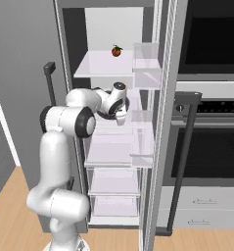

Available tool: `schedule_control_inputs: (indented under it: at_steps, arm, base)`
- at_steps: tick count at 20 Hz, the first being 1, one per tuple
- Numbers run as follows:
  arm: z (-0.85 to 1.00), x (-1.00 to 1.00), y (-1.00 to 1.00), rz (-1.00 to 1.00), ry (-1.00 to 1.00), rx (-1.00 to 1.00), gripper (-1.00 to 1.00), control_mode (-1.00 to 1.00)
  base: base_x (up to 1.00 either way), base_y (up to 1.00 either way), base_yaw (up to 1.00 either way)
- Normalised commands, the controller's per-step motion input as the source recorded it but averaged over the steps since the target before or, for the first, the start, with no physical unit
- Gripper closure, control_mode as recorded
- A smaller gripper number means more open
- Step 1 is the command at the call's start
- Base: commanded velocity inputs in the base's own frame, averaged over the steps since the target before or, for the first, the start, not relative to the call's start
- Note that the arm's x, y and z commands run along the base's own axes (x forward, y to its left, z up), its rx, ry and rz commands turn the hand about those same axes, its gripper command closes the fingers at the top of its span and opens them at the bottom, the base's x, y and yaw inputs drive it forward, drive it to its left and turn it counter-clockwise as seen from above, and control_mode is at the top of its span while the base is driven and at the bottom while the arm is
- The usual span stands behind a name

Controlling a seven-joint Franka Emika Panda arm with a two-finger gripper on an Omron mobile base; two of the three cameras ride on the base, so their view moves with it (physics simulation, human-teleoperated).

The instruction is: Pick the chicken drumstick and tomato from their plates and place them in the bowl. Then put the bowl in the fridge.

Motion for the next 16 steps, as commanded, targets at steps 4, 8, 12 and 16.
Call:
schedule_control_inputs:
  at_steps: [4, 8, 12, 16]
  arm:
    - [-0.27, 0.06, 0.33, 0.0, -0.03, 0.0, -1.0, -1.0]
    - [0.2, -0.29, 0.13, 0.0, -0.14, 0.0, -1.0, -1.0]
    - [0.39, -0.47, 0.01, 0.0, -0.15, 0.0, -1.0, -1.0]
    - [0.21, -1.0, -0.01, 0.0, -0.09, 0.0, -1.0, -1.0]
  base:
    - [0.0, 0.0, 0.0]
    - [0.0, 0.0, 0.0]
    - [0.0, 0.0, 0.0]
    - [0.0, 0.0, 0.0]
